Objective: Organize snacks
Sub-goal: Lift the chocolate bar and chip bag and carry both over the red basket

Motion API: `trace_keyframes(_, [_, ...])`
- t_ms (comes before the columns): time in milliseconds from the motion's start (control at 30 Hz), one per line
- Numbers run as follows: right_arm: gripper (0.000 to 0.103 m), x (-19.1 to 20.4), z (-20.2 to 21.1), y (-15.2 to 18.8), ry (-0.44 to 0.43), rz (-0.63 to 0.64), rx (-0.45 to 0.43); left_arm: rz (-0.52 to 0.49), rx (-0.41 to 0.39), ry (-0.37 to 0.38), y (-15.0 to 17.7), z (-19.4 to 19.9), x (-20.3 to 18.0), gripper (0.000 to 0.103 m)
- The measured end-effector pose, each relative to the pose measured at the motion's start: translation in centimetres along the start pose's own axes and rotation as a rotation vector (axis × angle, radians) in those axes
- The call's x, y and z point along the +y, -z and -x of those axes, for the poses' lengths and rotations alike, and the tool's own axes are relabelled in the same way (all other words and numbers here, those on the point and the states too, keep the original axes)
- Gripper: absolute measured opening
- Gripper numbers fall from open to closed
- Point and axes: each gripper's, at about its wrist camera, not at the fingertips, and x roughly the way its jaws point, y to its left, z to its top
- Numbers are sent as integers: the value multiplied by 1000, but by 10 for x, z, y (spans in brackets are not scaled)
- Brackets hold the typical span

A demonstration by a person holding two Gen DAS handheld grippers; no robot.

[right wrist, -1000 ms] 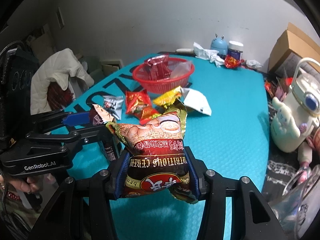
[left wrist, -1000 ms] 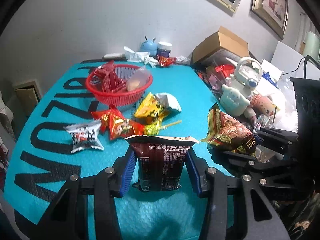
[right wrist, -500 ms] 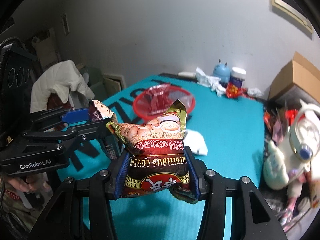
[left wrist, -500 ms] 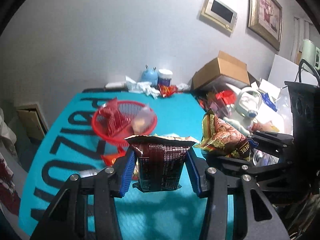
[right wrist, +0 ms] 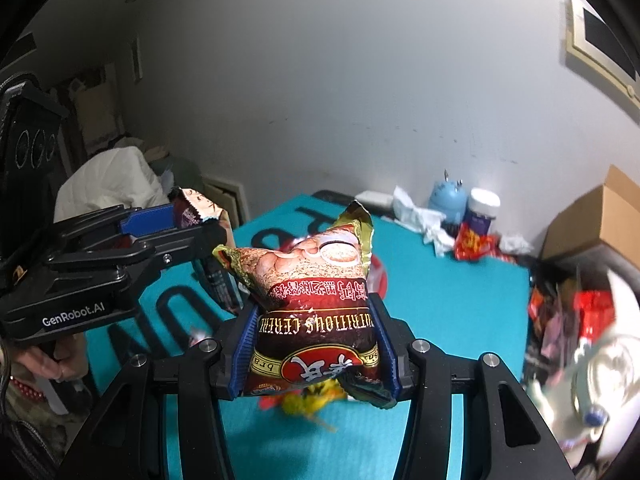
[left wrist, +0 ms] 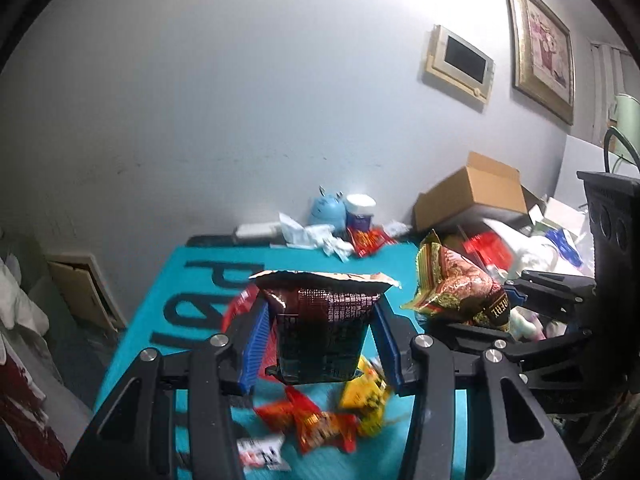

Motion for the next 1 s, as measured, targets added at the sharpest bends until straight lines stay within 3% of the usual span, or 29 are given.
trace_keyframes(333, [50,-18,-37,-34,20,-5,-36,4,-11,-19,-24,-39,18,47])
trace_keyframes(767, [50,-32,-91,-26,-10,-49,14,36,130,-72,1,-89,33,47])
trace_keyframes(1000, [50,-39,-104,-18,-23,-70,50,45,179,-62,6,-103,34,48])
